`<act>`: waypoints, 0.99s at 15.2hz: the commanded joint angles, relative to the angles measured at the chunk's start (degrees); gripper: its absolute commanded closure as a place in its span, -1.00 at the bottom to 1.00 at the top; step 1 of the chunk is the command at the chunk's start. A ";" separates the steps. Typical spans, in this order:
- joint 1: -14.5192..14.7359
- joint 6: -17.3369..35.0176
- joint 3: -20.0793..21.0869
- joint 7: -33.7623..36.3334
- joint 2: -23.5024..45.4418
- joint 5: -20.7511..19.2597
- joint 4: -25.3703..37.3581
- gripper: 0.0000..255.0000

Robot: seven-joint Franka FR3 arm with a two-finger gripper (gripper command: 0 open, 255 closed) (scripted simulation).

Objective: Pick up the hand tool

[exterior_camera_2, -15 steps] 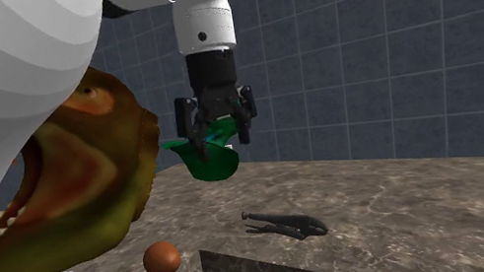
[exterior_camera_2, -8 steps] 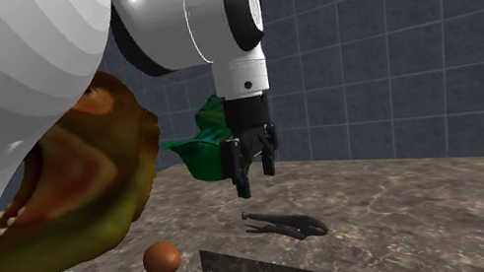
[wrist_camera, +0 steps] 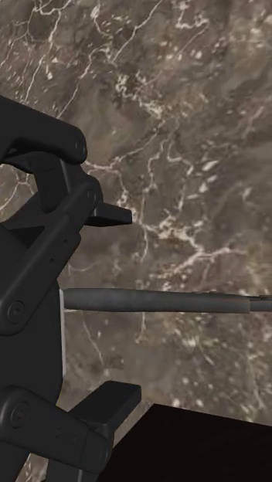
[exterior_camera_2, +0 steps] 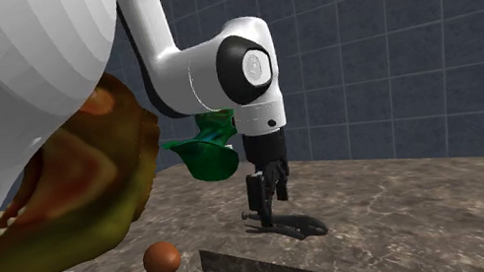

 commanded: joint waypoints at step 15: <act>-1.43 1.95 2.83 -4.74 3.20 6.70 0.43 1.00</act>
